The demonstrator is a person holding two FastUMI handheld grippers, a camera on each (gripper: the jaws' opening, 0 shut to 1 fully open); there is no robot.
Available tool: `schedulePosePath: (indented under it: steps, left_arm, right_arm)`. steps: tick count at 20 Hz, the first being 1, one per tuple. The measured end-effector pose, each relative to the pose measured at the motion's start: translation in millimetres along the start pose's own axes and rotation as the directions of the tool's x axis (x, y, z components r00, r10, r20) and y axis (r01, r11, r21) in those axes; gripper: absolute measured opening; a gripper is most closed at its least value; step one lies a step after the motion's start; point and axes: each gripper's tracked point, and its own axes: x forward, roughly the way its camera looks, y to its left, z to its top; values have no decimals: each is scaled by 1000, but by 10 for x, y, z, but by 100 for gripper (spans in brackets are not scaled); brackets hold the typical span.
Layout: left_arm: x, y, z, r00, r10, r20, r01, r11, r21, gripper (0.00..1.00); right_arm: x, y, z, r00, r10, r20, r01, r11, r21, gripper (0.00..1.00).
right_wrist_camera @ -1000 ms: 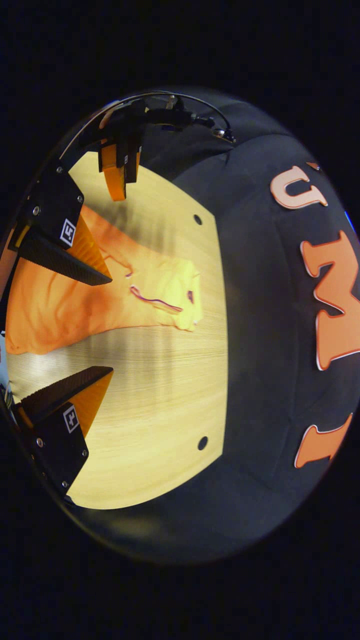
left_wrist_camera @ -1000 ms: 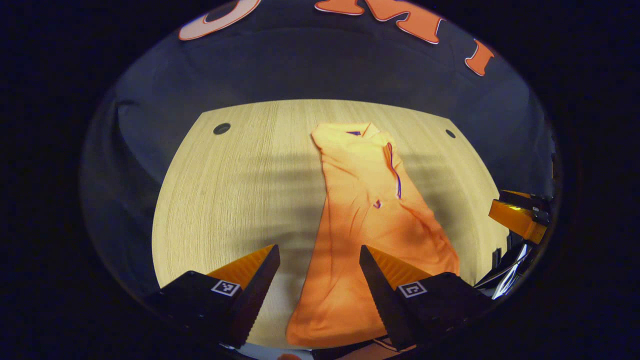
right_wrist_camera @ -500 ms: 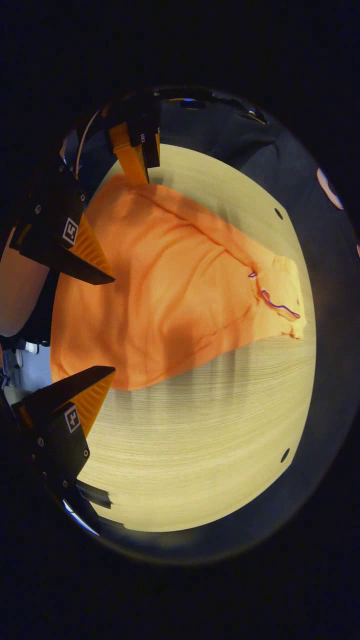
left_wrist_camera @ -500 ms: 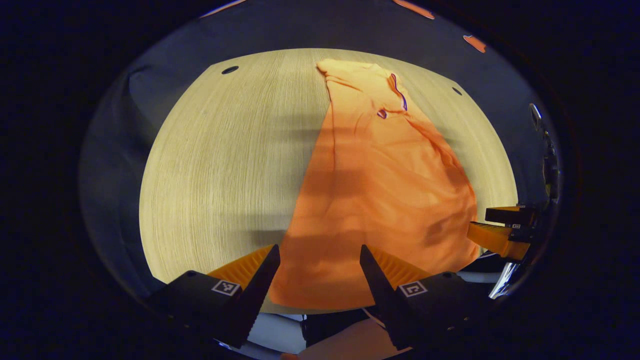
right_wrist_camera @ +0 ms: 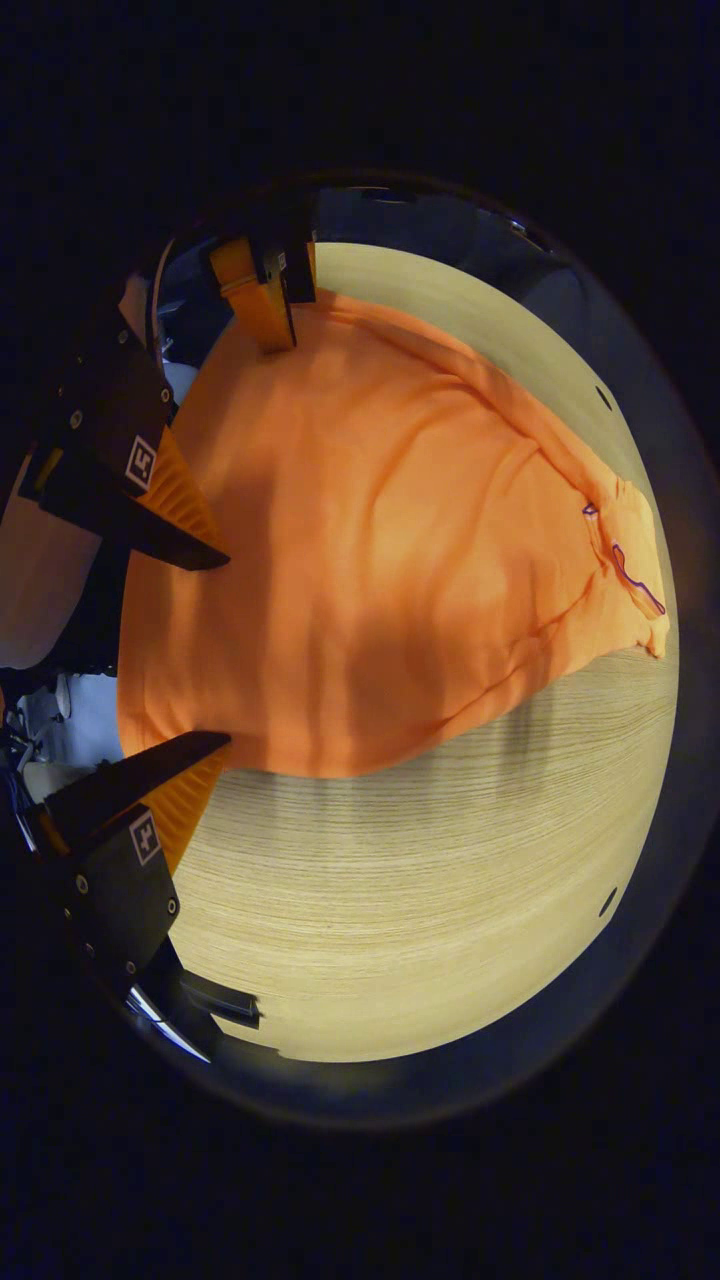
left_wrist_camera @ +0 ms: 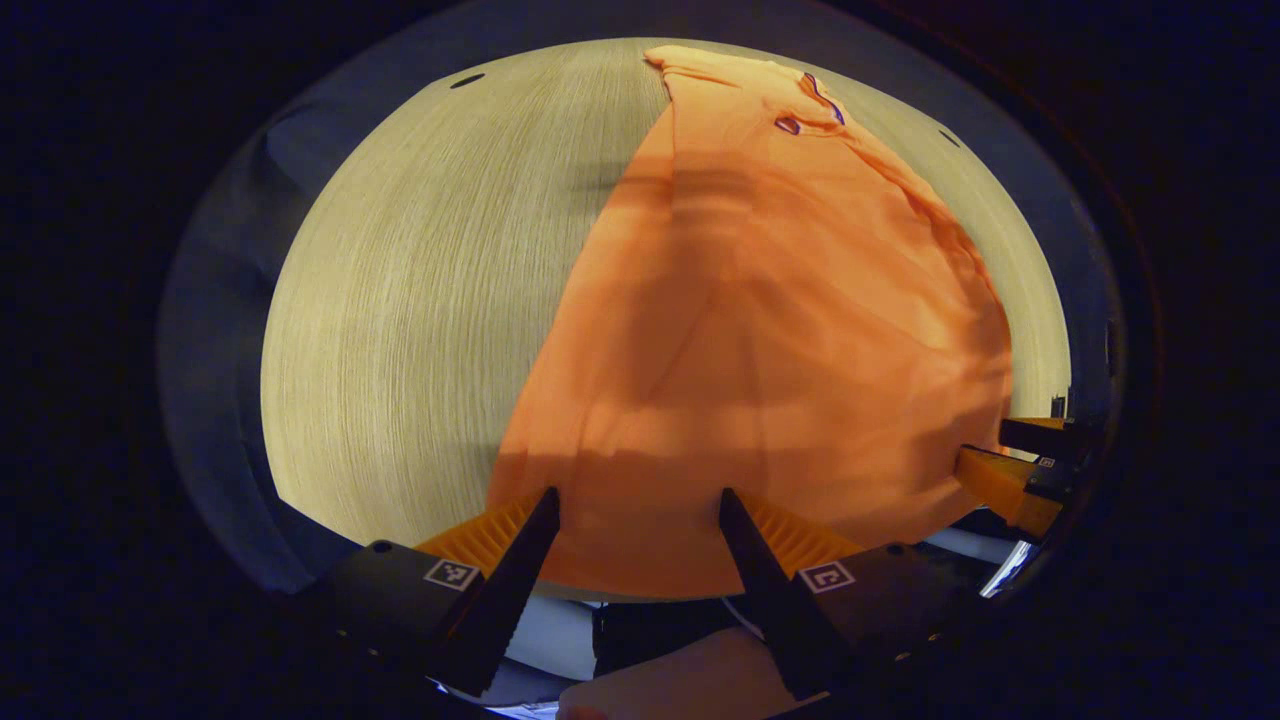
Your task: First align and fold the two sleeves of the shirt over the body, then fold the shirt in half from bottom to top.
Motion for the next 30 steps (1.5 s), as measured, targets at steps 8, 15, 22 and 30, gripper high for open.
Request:
schedulePosePath:
  steps: [8, 15, 22, 30]
  left_arm:
    - [-7, -78, -4, 1000, -11, 26, 11, 1000, -4, 88]
    - [5, -304, 142, 980, -120, 158, 110, 992, 69, 1]
    - [-313, -357, 311, 967, -175, 183, 177, 984, 4, 1]
    - [-746, -310, 1511, 908, -193, 372, 186, 981, 56, 1]
  right_arm:
    - [9, -25, -11, 1000, -28, 2, 28, 1000, -4, 95]
    - [17, 62, 37, 993, 64, 94, -70, 996, 54, 0]
    - [-360, 44, 350, 981, 81, 174, -87, 996, 29, 0]
    - [-973, -49, 1572, 916, 94, 391, -82, 995, -48, 0]
